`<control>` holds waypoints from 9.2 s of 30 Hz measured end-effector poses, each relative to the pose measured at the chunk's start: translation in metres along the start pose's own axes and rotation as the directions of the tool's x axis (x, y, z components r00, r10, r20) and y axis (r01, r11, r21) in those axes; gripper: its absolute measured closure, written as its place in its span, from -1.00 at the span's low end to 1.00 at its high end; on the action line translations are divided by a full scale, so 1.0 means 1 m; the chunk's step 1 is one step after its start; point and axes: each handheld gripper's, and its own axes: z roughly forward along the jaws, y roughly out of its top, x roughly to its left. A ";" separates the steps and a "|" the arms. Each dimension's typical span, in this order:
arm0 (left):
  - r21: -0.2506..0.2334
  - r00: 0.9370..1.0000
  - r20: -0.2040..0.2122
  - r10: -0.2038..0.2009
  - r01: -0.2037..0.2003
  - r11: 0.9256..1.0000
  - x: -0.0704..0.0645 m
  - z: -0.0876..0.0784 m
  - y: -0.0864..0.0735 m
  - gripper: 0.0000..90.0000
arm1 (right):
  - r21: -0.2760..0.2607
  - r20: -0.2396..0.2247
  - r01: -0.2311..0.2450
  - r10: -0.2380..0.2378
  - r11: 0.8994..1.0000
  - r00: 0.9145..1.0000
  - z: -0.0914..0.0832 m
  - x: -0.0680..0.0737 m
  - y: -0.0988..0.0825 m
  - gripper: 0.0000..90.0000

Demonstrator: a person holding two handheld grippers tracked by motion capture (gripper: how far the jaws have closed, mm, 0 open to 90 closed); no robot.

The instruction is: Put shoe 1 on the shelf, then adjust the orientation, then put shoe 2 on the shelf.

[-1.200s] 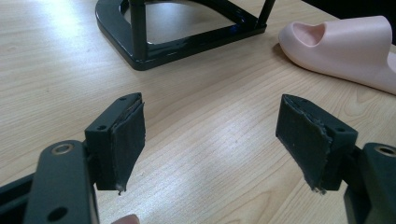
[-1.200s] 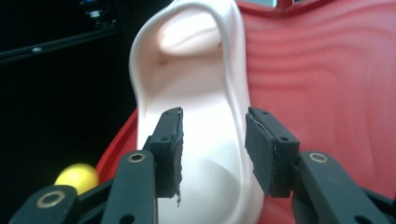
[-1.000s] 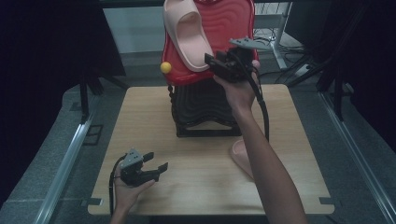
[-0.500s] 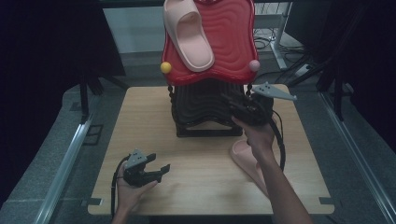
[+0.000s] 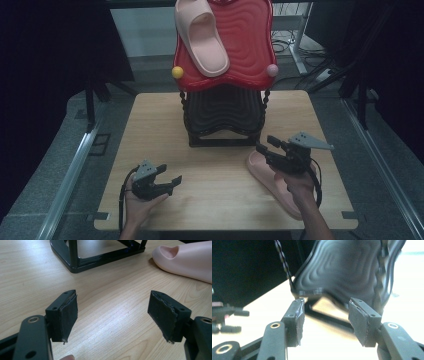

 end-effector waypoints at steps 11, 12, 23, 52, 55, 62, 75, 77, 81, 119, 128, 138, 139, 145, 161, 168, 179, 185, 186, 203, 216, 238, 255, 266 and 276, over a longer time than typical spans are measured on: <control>0.007 1.000 -0.002 0.006 -0.006 1.000 -0.002 0.001 0.000 -0.46 | 0.069 0.005 0.030 -0.031 0.997 1.000 -0.020 -0.017 -0.049 0.01; 0.008 1.000 -0.001 0.008 -0.008 1.000 -0.003 0.002 0.000 -0.46 | 0.066 0.008 0.027 -0.028 0.997 1.000 -0.022 -0.018 -0.052 0.01; -0.013 1.000 0.000 0.014 -0.014 1.000 -0.004 -0.005 0.004 -0.46 | 0.109 0.116 -0.008 -0.005 0.994 0.993 -0.059 -0.059 -0.081 0.39; -0.001 1.000 0.000 0.018 -0.018 1.000 -0.006 -0.001 0.002 -0.46 | 0.335 0.050 0.003 -0.021 0.942 0.999 -0.091 -0.084 -0.138 1.00; 0.002 1.000 0.002 0.022 -0.022 1.000 -0.007 -0.001 0.002 -0.46 | 0.344 0.031 0.010 -0.022 0.939 0.999 -0.090 -0.084 -0.139 1.00; 0.004 1.000 0.002 0.026 -0.026 1.000 -0.008 0.000 0.002 -0.46 | 0.372 -0.049 0.061 -0.046 0.926 0.998 -0.080 -0.069 -0.138 1.00; 0.009 1.000 0.013 0.029 -0.029 1.000 -0.009 0.000 0.003 -0.46 | 0.375 -0.154 0.128 -0.075 0.918 0.985 -0.049 -0.033 -0.137 1.00; 0.012 0.999 0.015 0.031 -0.031 0.999 -0.010 0.001 0.003 -0.46 | 0.375 -0.161 0.135 -0.079 0.917 0.984 -0.043 -0.028 -0.136 1.00; 0.017 0.999 0.014 0.036 -0.036 0.999 -0.011 0.002 0.003 -0.46 | 0.370 -0.178 0.157 -0.096 0.916 0.979 -0.027 -0.016 -0.134 1.00; 0.044 0.991 0.114 0.075 -0.080 0.996 -0.083 0.077 0.039 -0.41 | 0.205 0.130 -0.027 0.000 0.978 0.992 -0.068 -0.073 -0.133 -0.01; 0.071 0.982 0.174 0.067 -0.081 0.994 -0.105 0.123 0.058 -0.23 | 0.204 0.147 -0.048 0.018 0.978 0.989 -0.069 -0.076 -0.135 -0.01; 0.087 0.975 0.218 0.039 -0.059 0.994 -0.120 0.155 0.067 0.01 | 0.208 0.152 -0.051 0.019 0.977 0.988 -0.068 -0.076 -0.136 -0.01; 0.092 0.975 0.221 0.036 -0.057 0.994 -0.122 0.158 0.067 0.03 | 0.207 0.154 -0.053 0.021 0.977 0.988 -0.068 -0.076 -0.136 -0.01; 0.102 0.972 0.234 0.038 -0.064 0.993 -0.127 0.172 0.071 0.19 | 0.204 0.165 -0.059 0.025 0.977 0.986 -0.069 -0.079 -0.137 -0.01; 0.134 0.970 0.241 0.019 -0.052 0.990 -0.138 0.198 0.073 0.57 | 0.198 0.173 -0.063 0.029 0.978 0.985 -0.071 -0.079 -0.137 -0.01; 0.135 0.977 0.215 0.012 -0.042 0.990 -0.138 0.201 0.075 0.73 | 0.200 0.174 -0.066 0.031 0.978 0.984 -0.071 -0.078 -0.137 -0.01; 0.132 0.983 0.185 0.010 -0.035 0.991 -0.139 0.201 0.074 0.85 | 0.200 0.181 -0.068 0.031 0.977 0.983 -0.072 -0.080 -0.137 -0.01; 0.126 0.985 0.174 0.018 -0.041 0.991 -0.140 0.199 0.074 0.87 | 0.195 0.185 -0.070 0.033 0.978 0.982 -0.073 -0.080 -0.137 -0.01; 0.125 0.985 0.173 0.019 -0.041 0.991 -0.140 0.198 0.073 0.87 | 0.194 0.186 -0.070 0.033 0.979 0.982 -0.073 -0.080 -0.137 -0.01; 0.028 0.986 0.165 0.004 -0.009 1.000 -0.124 0.162 0.072 0.89 | 0.188 0.206 -0.073 0.034 0.980 0.978 -0.074 -0.080 -0.137 -0.01; -0.077 0.992 0.129 -0.005 0.016 0.997 -0.109 0.116 0.069 0.89 | 0.195 0.202 -0.078 0.037 0.978 0.979 -0.072 -0.079 -0.138 -0.02; -0.191 0.994 0.097 -0.047 0.065 0.980 -0.087 0.068 0.073 0.89 | 0.208 0.216 -0.082 0.036 0.975 0.976 -0.071 -0.079 -0.140 -0.05; -0.291 0.996 0.090 -0.028 0.054 0.955 -0.084 0.037 0.092 0.88 | 0.211 0.224 -0.090 0.042 0.973 0.974 -0.070 -0.078 -0.140 -0.06; -0.352 0.996 0.082 -0.027 0.054 0.935 -0.081 0.023 0.114 0.88 | 0.217 0.229 -0.100 0.049 0.971 0.972 -0.070 -0.078 -0.141 -0.06; -0.387 0.997 0.074 -0.019 0.046 0.921 -0.084 0.016 0.135 0.88 | 0.214 0.233 -0.099 0.048 0.972 0.971 -0.069 -0.078 -0.141 -0.06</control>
